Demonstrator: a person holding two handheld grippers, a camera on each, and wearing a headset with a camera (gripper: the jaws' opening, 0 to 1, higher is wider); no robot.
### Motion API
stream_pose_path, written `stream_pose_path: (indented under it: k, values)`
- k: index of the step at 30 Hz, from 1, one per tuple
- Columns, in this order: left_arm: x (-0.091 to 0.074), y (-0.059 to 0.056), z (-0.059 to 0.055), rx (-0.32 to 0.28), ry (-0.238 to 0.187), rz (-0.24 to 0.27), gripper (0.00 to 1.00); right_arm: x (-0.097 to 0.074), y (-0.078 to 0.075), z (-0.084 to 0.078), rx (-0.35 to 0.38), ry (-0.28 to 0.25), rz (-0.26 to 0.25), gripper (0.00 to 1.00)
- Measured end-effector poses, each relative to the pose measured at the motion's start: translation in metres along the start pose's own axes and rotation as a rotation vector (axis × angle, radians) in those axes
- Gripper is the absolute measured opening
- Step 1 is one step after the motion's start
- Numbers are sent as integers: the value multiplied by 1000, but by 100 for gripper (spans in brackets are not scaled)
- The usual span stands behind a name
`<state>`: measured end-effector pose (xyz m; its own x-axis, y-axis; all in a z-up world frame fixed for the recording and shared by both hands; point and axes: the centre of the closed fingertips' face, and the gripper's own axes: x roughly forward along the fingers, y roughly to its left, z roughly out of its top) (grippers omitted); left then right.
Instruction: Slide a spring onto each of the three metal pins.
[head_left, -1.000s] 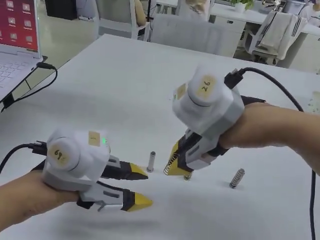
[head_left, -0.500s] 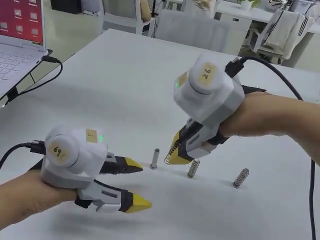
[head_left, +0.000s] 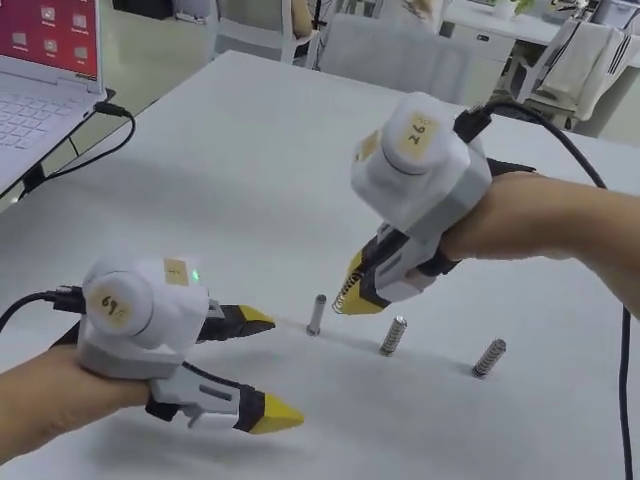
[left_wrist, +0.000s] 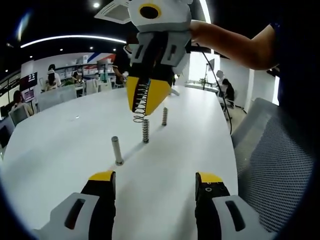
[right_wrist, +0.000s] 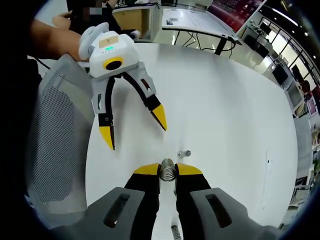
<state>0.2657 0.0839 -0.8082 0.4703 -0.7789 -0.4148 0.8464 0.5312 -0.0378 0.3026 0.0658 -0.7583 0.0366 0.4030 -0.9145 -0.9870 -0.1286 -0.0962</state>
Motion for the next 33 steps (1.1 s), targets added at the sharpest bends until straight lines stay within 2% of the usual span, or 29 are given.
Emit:
stream_pose_path:
  k: [9, 20, 27, 33]
  values:
    - [-6, 3, -3, -22, -23, 25, 71, 7, -13, 4, -8, 2, -9, 9]
    - [-8, 6, -8, -44, -37, 44, 78, 19, -29, -3, -4, 27, -12, 9]
    - [-9, 7, -10, -50, -53, 51, 81, 25, -34, -1, -7, 30, -13, 9]
    - [-11, 5, -12, -49, -63, 52, 83, 28, -32, 1, -14, 38, -9, 9]
